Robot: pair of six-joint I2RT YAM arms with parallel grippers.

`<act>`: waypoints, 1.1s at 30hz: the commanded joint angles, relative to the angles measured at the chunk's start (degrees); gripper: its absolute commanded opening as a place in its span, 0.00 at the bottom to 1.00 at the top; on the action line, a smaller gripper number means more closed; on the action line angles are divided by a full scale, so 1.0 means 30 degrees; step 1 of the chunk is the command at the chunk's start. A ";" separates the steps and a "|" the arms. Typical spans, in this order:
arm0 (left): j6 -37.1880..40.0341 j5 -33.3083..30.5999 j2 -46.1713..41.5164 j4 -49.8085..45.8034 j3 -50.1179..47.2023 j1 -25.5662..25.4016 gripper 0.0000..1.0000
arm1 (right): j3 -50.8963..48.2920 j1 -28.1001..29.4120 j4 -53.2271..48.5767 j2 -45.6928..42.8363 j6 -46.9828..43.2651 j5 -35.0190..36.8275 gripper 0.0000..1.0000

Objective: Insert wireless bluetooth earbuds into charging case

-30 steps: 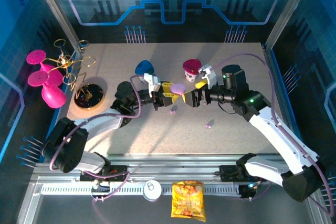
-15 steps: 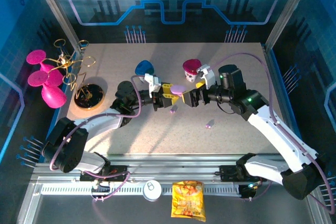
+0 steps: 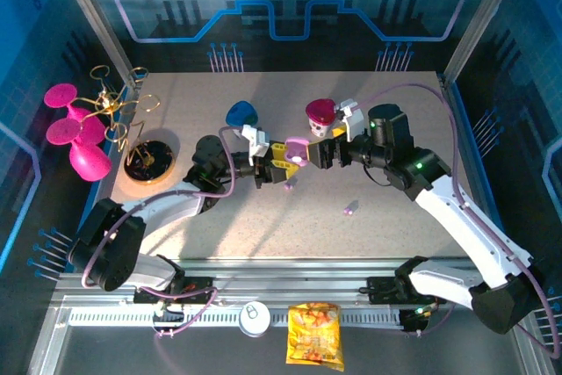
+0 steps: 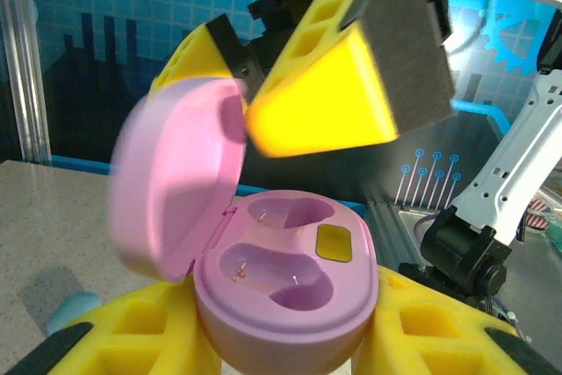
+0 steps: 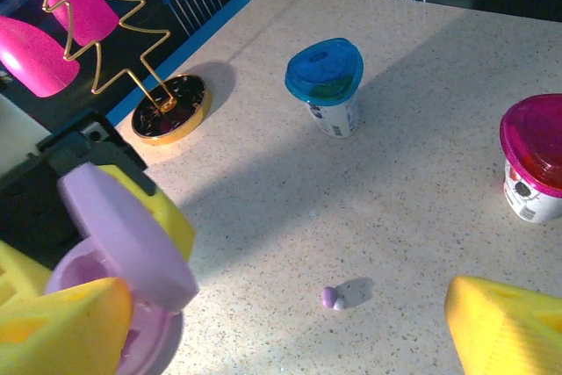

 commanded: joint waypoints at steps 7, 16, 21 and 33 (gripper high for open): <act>0.0492 -0.0005 -0.0529 0.0565 -0.0092 0.0056 0.28 | -0.0132 -0.0346 0.1161 -0.0847 -0.0315 -0.2503 0.92; 0.0327 -0.0493 -0.0389 0.1285 -0.0273 0.0756 0.27 | -0.2360 -0.2096 0.1330 -0.3028 0.1153 -0.1356 0.92; 0.0354 -0.0659 -0.0972 0.1164 -0.0736 0.0789 0.28 | -0.4853 -0.4438 0.1339 -0.3924 0.3599 -0.0543 0.90; 0.0777 -0.0509 -0.0854 0.0621 -0.0475 0.0792 0.28 | -0.8370 -0.5547 -0.0530 0.0838 0.4317 -0.0706 0.88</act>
